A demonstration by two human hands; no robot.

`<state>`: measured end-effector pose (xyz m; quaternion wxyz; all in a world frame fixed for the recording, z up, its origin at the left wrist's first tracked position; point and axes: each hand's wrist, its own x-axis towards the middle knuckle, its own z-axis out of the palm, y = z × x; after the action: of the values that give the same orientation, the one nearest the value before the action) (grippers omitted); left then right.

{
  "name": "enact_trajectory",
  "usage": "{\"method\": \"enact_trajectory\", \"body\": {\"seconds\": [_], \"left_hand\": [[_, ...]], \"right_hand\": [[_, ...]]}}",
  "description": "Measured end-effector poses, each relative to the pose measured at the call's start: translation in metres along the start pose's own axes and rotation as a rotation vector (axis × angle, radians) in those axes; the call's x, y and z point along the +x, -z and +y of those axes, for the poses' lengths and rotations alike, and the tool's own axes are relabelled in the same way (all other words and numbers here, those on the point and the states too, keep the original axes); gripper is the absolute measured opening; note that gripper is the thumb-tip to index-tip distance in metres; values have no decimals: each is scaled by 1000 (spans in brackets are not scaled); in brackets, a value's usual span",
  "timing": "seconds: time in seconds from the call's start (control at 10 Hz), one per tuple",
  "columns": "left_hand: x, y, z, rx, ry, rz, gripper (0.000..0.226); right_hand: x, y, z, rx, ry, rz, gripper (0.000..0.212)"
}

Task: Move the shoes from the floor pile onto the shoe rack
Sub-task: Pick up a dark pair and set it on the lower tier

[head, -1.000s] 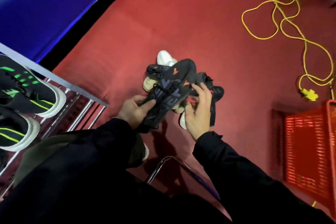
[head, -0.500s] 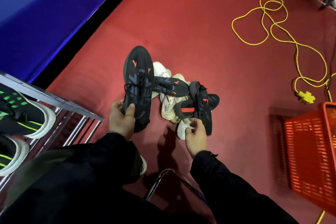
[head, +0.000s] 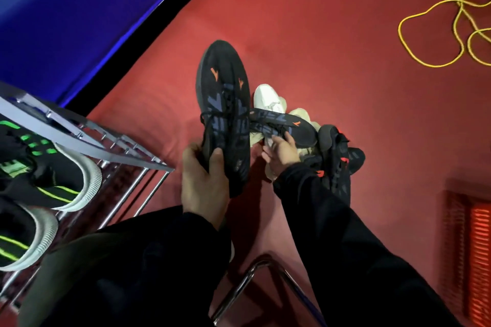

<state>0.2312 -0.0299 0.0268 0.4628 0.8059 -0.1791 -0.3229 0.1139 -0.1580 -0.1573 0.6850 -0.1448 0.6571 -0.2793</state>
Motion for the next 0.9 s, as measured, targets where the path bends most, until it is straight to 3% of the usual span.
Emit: {"method": "enact_trajectory", "body": {"seconds": [0.1,0.2,0.3,0.4,0.5,0.6,0.7,0.8,0.9], "left_hand": [[4,-6,-3,44,-3,-5,26],[5,-9,-4,76,-18,-4,17],[8,-10,-7,66,-13,-13,14],[7,-8,-4,68,8,49,20],[7,-2,-1,-8,26,93,21],[3,6,15,-167,86,92,13],[-7,20,39,-371,213,50,7],[-24,47,75,-474,197,-45,18],[-39,84,104,-440,83,-74,11]], "right_hand": [[30,7,4,-12,23,95,40],[38,16,4,52,-111,55,15],[29,7,-4,-43,-48,116,22],[11,7,-3,-252,143,290,17],[-21,7,-20,-305,321,394,23],[-76,-3,-41,-366,495,340,19],[-124,-3,-61,-350,630,138,14],[-176,-16,-86,-331,729,-60,10],[-232,-41,-108,-239,758,-282,18]]}}
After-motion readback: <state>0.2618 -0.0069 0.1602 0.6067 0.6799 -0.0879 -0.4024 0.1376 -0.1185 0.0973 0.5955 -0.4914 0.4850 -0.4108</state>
